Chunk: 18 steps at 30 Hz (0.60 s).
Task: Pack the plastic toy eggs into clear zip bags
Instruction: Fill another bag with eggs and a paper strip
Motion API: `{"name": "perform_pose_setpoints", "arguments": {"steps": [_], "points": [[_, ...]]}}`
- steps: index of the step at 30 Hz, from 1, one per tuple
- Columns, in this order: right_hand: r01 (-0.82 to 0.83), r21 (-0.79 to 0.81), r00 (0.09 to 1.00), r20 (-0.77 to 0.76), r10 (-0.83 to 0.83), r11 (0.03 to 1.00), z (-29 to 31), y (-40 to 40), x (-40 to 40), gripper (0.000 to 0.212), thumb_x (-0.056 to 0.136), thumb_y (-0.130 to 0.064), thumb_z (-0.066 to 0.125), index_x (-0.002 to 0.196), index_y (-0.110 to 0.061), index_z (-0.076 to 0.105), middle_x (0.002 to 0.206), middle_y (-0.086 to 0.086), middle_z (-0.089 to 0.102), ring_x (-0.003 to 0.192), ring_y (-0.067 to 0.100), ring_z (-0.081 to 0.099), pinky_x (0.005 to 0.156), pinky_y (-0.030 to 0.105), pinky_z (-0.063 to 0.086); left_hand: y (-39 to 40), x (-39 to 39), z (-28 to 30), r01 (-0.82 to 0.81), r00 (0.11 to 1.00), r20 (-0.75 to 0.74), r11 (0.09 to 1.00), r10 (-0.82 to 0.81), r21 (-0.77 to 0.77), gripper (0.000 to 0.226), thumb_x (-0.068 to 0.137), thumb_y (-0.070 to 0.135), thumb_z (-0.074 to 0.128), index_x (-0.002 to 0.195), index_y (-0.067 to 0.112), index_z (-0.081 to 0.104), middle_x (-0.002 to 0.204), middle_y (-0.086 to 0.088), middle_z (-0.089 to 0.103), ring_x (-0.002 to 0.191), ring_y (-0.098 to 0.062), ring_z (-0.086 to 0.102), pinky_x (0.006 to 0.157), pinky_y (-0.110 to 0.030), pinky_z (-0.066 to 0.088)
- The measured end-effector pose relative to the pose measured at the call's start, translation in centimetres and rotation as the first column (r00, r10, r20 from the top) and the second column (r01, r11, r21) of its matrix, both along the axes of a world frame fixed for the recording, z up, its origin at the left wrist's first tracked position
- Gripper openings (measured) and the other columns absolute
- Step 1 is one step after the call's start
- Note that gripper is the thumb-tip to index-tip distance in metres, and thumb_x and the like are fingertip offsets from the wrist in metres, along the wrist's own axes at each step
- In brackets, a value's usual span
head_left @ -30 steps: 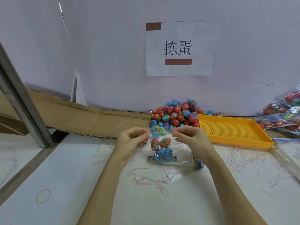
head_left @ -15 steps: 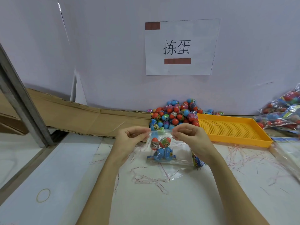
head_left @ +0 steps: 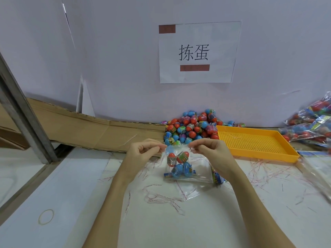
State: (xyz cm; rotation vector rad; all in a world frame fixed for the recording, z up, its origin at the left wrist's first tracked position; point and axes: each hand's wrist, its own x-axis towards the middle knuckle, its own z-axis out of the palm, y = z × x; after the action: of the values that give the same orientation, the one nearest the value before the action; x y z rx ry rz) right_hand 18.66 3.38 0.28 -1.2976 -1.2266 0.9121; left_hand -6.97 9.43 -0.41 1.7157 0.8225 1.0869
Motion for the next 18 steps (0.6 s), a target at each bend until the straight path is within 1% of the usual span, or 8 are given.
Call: {"name": "perform_pose_setpoints", "arguments": {"steps": [2, 3, 5, 6, 11, 13, 15, 18], "points": [[0.003, -0.002, 0.999, -0.044, -0.003, 1.000, 0.2, 0.0, -0.3, 0.030, 0.098, 0.001, 0.056, 0.093, -0.014, 0.082, 0.096, 0.003, 0.079, 0.095, 0.019, 0.075, 0.083, 0.023, 0.059, -0.1, 0.5, 0.0, -0.056, 0.998, 0.017, 0.998, 0.056, -0.023, 0.011, 0.094, 0.012, 0.074, 0.100, 0.013, 0.082, 0.102, 0.002, 0.078, 0.097, -0.016, 0.073, 0.089, -0.032, 0.060], [0.005, 0.002, 0.999, -0.040, -0.005, 1.000, 0.3, 0.0, -0.4, 0.024, 0.098, -0.004, 0.060, 0.095, -0.014, 0.082, 0.096, 0.003, 0.079, 0.094, 0.018, 0.075, 0.083, 0.023, 0.059, -0.1, 0.8, -0.1, -0.084, 0.996, 0.016, 0.996, 0.085, -0.032, 0.010, 0.090, 0.015, 0.078, 0.099, 0.014, 0.083, 0.100, 0.002, 0.079, 0.095, -0.016, 0.074, 0.089, -0.034, 0.061], [0.004, 0.012, 1.000, 0.022, -0.004, 1.000, 0.4, -0.1, -0.6, 0.011, 0.094, -0.017, 0.071, 0.100, -0.016, 0.080, 0.094, 0.000, 0.079, 0.092, 0.015, 0.074, 0.083, 0.023, 0.060, -0.1, 1.1, -0.2, -0.104, 0.994, 0.011, 0.993, 0.105, -0.061, 0.013, 0.086, 0.013, 0.082, 0.099, 0.015, 0.082, 0.098, 0.002, 0.079, 0.094, -0.017, 0.075, 0.088, -0.039, 0.062], [0.000, 0.014, 0.999, 0.050, 0.000, 1.000, 0.4, -0.2, -0.7, 0.011, 0.092, -0.019, 0.074, 0.101, -0.016, 0.079, 0.093, -0.001, 0.079, 0.091, 0.014, 0.074, 0.082, 0.023, 0.060, -0.1, 1.1, -0.3, -0.106, 0.994, 0.013, 0.991, 0.108, -0.078, 0.014, 0.086, 0.012, 0.083, 0.099, 0.015, 0.082, 0.098, 0.001, 0.080, 0.093, -0.018, 0.076, 0.088, -0.041, 0.063], [0.005, 0.022, 0.997, 0.076, -0.007, 1.000, 0.4, -0.2, -1.2, 0.012, 0.090, -0.009, 0.075, 0.101, -0.013, 0.076, 0.094, 0.000, 0.077, 0.092, 0.016, 0.073, 0.084, 0.026, 0.059, 0.2, 0.8, -0.4, -0.117, 0.992, 0.043, 0.986, 0.123, -0.117, 0.017, 0.086, 0.010, 0.083, 0.102, 0.015, 0.081, 0.096, -0.001, 0.080, 0.093, -0.021, 0.076, 0.088, -0.046, 0.063], [0.005, 0.040, 0.998, 0.061, -0.008, 0.999, 0.4, -0.3, -1.2, 0.011, 0.090, -0.009, 0.076, 0.100, -0.012, 0.074, 0.094, 0.003, 0.077, 0.092, 0.018, 0.073, 0.084, 0.027, 0.059, 0.2, 1.0, -0.5, -0.121, 0.990, 0.058, 0.988, 0.127, -0.099, 0.021, 0.087, 0.009, 0.081, 0.106, 0.017, 0.081, 0.095, -0.001, 0.080, 0.093, -0.023, 0.076, 0.087, -0.044, 0.064], [0.005, 0.050, 0.998, 0.063, -0.008, 0.999, 0.5, -0.2, -1.2, 0.012, 0.090, -0.011, 0.076, 0.101, -0.013, 0.072, 0.094, 0.002, 0.076, 0.091, 0.018, 0.073, 0.082, 0.027, 0.059, 0.4, 1.1, -0.6, -0.136, 0.989, 0.057, 0.988, 0.140, -0.068, 0.027, 0.088, 0.006, 0.079, 0.109, 0.022, 0.079, 0.093, 0.001, 0.079, 0.092, -0.020, 0.074, 0.086, -0.036, 0.063], [0.022, 0.058, 0.993, 0.115, -0.028, 0.998, 0.4, 0.0, -1.4, 0.013, 0.090, -0.012, 0.076, 0.101, -0.017, 0.071, 0.092, -0.001, 0.075, 0.088, 0.015, 0.072, 0.081, 0.026, 0.059, 0.4, 1.1, -0.6, -0.127, 0.991, 0.028, 0.991, 0.128, -0.042, 0.027, 0.092, 0.005, 0.074, 0.110, 0.025, 0.079, 0.097, 0.005, 0.080, 0.096, -0.017, 0.074, 0.086, -0.032, 0.062]]}}
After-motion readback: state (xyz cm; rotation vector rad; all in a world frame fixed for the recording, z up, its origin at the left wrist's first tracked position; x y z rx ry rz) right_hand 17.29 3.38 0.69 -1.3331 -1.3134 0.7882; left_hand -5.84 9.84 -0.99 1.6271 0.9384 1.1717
